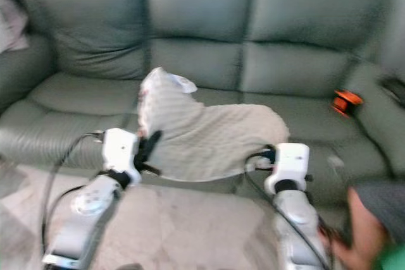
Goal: Move the pillow to the sofa
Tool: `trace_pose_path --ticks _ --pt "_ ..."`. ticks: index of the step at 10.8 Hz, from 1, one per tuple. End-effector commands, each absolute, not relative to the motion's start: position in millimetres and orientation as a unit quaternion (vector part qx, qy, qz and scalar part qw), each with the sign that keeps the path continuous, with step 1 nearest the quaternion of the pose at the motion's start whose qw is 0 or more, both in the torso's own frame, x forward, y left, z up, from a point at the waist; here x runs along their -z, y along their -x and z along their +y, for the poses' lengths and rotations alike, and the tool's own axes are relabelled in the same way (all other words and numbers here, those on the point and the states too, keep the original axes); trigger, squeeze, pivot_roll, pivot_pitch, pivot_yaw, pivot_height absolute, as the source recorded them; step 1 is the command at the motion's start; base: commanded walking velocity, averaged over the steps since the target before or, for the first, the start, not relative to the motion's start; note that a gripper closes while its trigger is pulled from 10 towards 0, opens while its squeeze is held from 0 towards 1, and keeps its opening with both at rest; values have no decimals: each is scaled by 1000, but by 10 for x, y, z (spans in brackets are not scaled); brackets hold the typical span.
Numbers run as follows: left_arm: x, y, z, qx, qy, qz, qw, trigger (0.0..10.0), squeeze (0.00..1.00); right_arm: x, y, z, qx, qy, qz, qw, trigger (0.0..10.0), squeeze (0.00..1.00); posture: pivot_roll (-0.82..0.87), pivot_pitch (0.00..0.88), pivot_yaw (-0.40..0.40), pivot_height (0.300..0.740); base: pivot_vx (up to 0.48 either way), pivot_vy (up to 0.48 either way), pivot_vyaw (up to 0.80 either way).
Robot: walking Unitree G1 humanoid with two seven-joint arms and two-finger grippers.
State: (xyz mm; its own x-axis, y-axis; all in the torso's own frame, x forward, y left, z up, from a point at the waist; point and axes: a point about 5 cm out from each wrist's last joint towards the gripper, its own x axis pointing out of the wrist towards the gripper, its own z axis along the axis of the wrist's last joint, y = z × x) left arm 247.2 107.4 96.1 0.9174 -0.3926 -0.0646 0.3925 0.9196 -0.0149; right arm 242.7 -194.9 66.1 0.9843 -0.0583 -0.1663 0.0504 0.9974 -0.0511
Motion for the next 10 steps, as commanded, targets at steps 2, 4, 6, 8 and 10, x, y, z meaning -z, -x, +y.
trace_pose_path --ticks 2,4,6,8,10 --pt "-1003 -2485 1028 210 0 25 977 10000 0 -744 -2440 -1954 25 27 65 997 10000 0 -27 0 -17 740 450 0 0" --pt "-999 -2492 1024 215 -1 26 976 10000 0 -736 -2429 -1947 26 26 66 997 10000 0 -30 0 -11 740 428 0 0" --pt "-988 -2500 1027 213 -1 33 976 10000 0 -733 -2423 -1948 29 24 67 997 10000 0 -29 0 -8 740 388 281 0" --pt "-977 -2499 1018 213 -1 36 976 10000 0 -732 -2417 -1947 30 23 67 997 10000 0 -29 0 -6 740 133 437 0" --pt "-970 -2502 1009 216 -4 41 976 10000 0 -728 -2418 -1940 30 24 68 997 10000 0 -29 0 -6 740 0 480 0"
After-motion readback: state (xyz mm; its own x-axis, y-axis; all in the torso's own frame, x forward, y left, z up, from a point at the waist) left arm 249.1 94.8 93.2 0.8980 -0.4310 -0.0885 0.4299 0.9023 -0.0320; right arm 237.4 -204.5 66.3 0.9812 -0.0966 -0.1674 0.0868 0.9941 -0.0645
